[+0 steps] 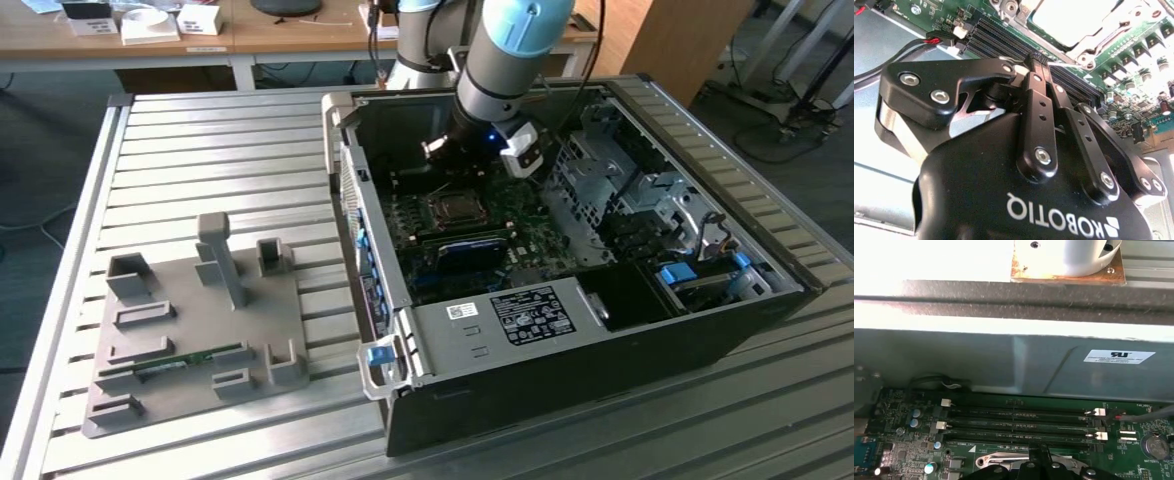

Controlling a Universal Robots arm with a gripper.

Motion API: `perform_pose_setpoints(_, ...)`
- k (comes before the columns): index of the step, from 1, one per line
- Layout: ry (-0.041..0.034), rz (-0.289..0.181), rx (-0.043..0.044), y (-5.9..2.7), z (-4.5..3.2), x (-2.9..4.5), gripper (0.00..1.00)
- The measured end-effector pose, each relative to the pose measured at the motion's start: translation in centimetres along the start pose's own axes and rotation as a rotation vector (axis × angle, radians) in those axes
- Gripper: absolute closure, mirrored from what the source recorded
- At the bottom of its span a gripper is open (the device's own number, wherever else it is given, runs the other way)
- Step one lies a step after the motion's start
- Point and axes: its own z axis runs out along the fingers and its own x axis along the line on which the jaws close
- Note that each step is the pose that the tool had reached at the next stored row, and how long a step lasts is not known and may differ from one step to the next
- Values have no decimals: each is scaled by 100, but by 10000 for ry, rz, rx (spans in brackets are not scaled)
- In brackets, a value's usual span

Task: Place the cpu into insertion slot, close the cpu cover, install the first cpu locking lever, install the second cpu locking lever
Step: 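Install the first cpu locking lever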

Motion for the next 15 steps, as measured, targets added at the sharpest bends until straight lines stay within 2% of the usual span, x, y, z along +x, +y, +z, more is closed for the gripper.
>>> perform_pose_setpoints(7,0,0,-1,30,-86,-4,89)
perform_pose_setpoints(15,-35,-12,1,31,-87,17,89)
